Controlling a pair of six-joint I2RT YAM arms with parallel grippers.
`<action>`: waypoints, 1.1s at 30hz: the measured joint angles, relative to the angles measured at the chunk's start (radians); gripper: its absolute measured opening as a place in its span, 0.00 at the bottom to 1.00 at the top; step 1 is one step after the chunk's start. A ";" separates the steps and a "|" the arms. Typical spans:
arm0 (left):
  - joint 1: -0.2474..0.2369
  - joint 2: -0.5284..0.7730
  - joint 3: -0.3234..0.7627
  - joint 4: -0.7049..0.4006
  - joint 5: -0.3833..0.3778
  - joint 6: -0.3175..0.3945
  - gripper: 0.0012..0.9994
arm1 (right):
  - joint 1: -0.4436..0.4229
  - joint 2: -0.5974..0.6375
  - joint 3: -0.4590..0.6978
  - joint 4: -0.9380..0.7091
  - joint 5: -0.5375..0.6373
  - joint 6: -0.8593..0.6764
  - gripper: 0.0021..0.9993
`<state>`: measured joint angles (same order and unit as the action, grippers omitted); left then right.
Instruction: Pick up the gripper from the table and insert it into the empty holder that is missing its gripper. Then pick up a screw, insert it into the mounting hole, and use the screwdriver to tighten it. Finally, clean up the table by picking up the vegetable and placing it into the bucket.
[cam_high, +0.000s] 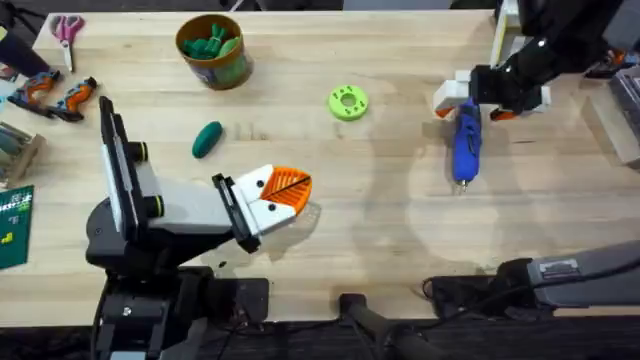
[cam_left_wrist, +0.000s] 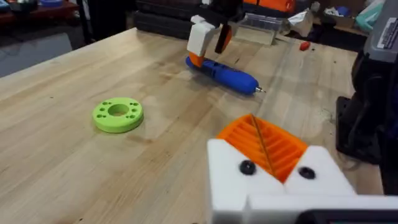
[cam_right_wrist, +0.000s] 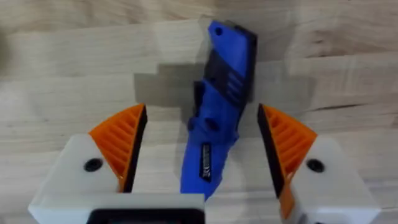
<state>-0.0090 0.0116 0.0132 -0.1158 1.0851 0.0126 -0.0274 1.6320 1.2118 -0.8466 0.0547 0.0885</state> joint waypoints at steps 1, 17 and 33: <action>0.000 0.000 0.000 0.000 0.000 0.000 0.00 | -0.008 0.014 0.000 0.009 0.000 -0.009 0.99; 0.000 0.000 0.000 0.000 0.000 0.000 0.00 | -0.073 0.160 0.000 0.046 0.000 -0.112 0.99; 0.000 0.000 0.000 0.000 0.000 0.000 0.00 | -0.074 0.196 0.011 0.042 -0.004 -0.114 0.98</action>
<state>-0.0090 0.0116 0.0132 -0.1158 1.0851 0.0124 -0.1013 1.8280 1.2232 -0.8045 0.0505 -0.0254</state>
